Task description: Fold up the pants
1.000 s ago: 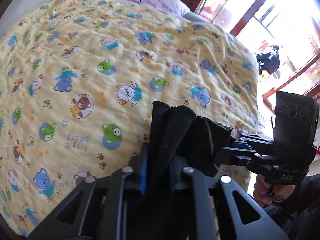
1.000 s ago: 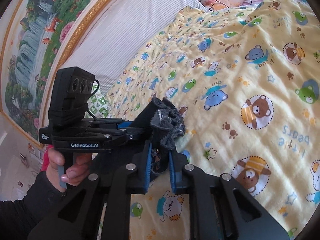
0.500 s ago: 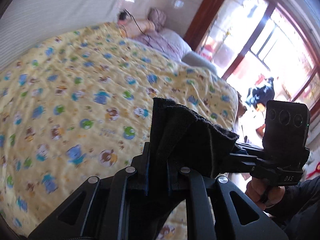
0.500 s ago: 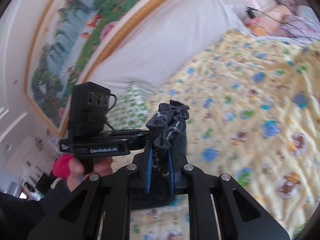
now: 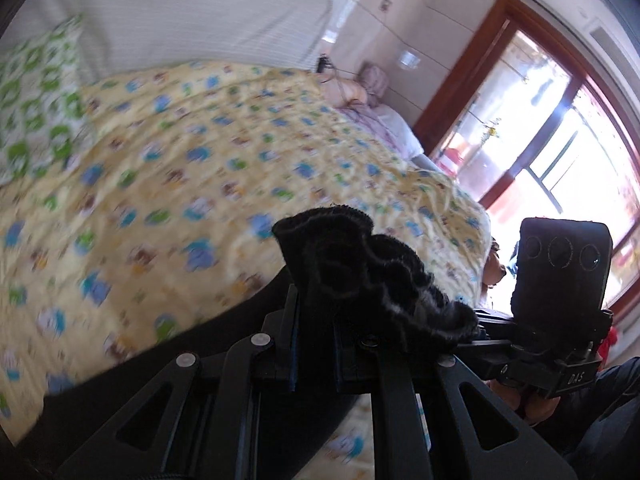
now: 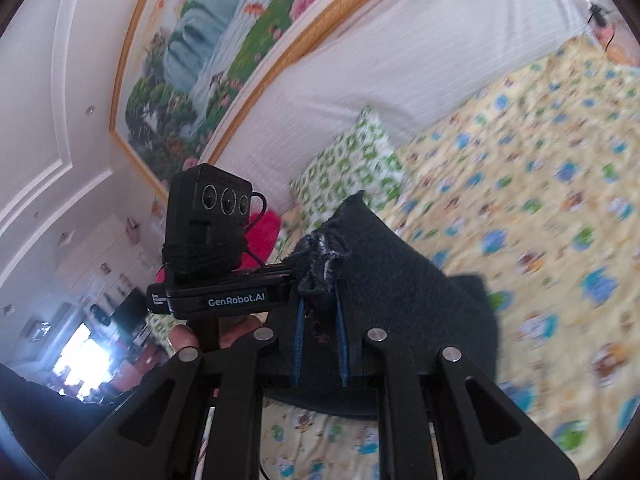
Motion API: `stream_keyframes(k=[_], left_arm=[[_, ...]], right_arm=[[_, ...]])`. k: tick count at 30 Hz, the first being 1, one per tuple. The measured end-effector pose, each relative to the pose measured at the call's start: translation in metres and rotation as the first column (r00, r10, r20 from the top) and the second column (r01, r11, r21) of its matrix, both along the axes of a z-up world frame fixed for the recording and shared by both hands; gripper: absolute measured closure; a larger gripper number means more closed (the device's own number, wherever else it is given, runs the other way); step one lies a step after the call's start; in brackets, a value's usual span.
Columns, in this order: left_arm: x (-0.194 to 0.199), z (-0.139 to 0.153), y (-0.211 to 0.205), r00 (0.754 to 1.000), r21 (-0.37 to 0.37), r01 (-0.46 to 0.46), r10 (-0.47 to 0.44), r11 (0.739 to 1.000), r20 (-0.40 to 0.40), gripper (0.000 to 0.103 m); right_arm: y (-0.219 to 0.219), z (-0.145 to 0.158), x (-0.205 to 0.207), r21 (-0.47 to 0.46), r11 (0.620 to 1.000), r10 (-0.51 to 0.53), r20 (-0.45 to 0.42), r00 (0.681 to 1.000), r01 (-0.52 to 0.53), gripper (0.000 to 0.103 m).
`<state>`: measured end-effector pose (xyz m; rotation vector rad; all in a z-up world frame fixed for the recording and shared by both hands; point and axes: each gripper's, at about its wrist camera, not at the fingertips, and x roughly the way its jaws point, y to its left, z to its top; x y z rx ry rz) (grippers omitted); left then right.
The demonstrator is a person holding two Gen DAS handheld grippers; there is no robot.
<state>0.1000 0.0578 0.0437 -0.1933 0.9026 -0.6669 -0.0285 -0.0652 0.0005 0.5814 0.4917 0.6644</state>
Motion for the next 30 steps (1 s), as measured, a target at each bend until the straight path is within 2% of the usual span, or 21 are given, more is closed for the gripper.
stream_keyframes(k=[4,10,15,21,24,26,30], left_arm=[[-0.004,-0.024,0.021,0.998,0.009,-0.057,0.057,0.998,-0.031,0.093],[-0.004,-0.057,0.047,0.987,-0.026,-0.118,0.115,0.993,-0.109,0.093],[-0.012,-0.071,0.062,0.978,-0.047,-0.156,0.148,0.987,-0.148,0.093],[-0.028,-0.075,0.071,0.966,-0.032,-0.206,0.198,0.978,-0.165,0.093],[-0.039,-0.073,0.076,0.959,-0.022,-0.237,0.230,0.971,-0.167,0.094],[-0.046,-0.070,0.080,0.954,-0.019,-0.257,0.250,0.966,-0.164,0.094],[-0.061,-0.063,0.090,0.946,-0.034,-0.292,0.283,0.956,-0.160,0.094]], right_arm=[[0.021,-0.021,0.013,0.008,0.999,0.041,-0.056,0.998,-0.041,0.088],[0.036,-0.047,0.029,0.026,0.996,0.085,-0.138,0.987,-0.082,0.088],[0.043,-0.057,0.034,0.010,0.995,0.104,-0.186,0.977,-0.104,0.088],[0.043,-0.063,0.036,0.017,0.993,0.120,-0.234,0.965,-0.119,0.086],[0.047,-0.064,0.037,0.005,0.991,0.130,-0.252,0.959,-0.133,0.078],[0.050,-0.063,0.036,0.011,0.989,0.145,-0.253,0.957,-0.147,0.063],[0.055,-0.055,0.033,-0.014,0.988,0.148,-0.238,0.960,-0.156,0.058]])
